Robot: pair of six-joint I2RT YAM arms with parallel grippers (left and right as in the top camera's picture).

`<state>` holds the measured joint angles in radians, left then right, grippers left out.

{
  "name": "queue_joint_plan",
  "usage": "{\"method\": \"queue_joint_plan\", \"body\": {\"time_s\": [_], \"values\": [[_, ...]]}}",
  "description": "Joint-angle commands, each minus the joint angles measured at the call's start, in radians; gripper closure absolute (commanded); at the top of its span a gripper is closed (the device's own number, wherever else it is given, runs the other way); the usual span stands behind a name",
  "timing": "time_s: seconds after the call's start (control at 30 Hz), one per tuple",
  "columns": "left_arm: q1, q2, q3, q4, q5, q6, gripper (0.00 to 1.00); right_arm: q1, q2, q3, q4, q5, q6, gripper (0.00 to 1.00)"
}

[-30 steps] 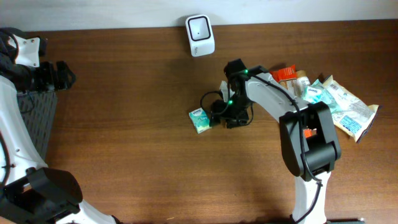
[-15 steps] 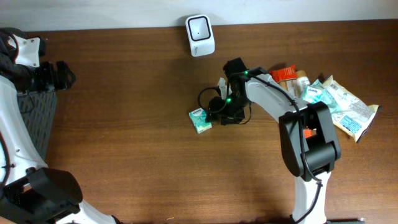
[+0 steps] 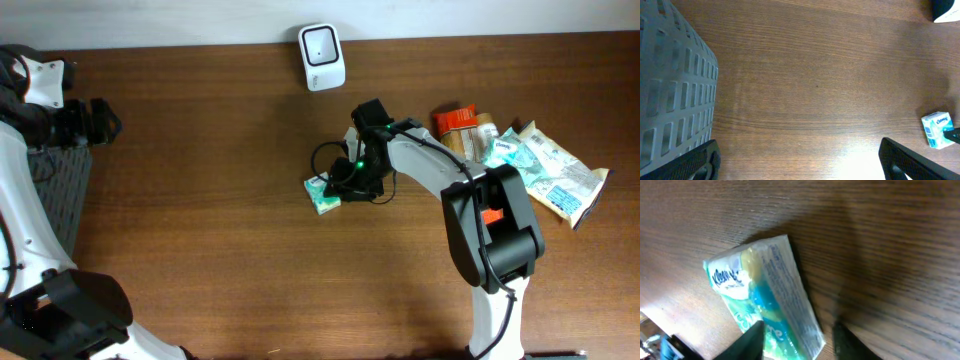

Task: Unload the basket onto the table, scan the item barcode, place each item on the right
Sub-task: 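Grasp the second Kleenex pack with the right gripper, then lift the Kleenex pack and hold it up to the white scanner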

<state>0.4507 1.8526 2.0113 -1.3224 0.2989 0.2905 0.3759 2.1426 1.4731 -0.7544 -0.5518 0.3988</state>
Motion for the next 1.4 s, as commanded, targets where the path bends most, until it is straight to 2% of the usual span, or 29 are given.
{"method": "queue_joint_plan", "body": {"time_s": [0.0, 0.1, 0.13, 0.3, 0.5, 0.63, 0.9, 1.1, 1.37], "values": [[0.004, 0.0, 0.0, 0.001, 0.0, -0.01, 0.01, 0.006, -0.01, -0.015, -0.001, 0.005, 0.008, 0.71], [0.004, 0.0, 0.0, 0.001, 0.0, -0.01, 0.01, 0.014, -0.01, -0.015, -0.001, 0.005, 0.011, 0.93], [0.004, 0.0, 0.001, 0.001, 0.0, -0.01, 0.01, 0.016, -0.01, -0.015, 0.0, 0.005, 0.011, 0.96], [0.004, 0.0, 0.0, 0.001, 0.0, -0.01, 0.01, -0.002, -0.024, -0.014, -0.001, -0.014, -0.003, 0.96], [0.004, 0.0, 0.0, 0.001, 0.0, -0.01, 0.01, -0.024, -0.084, 0.071, -0.071, -0.048, -0.171, 0.96], [0.004, 0.0, 0.0, 0.001, 0.0, -0.01, 0.01, -0.024, -0.087, 0.196, -0.219, -0.212, -0.349, 0.96], [0.004, 0.0, 0.0, 0.001, 0.0, -0.01, 0.01, -0.055, -0.09, 0.301, -0.344, -0.675, -0.597, 0.96], [0.004, 0.0, 0.0, 0.001, 0.0, -0.01, 0.01, -0.142, -0.096, 0.302, -0.35, -0.978, -0.605, 0.96], [0.004, 0.0, 0.0, 0.001, 0.0, -0.01, 0.01, -0.226, -0.185, 0.303, -0.369, -1.0, -0.577, 0.96]]}}
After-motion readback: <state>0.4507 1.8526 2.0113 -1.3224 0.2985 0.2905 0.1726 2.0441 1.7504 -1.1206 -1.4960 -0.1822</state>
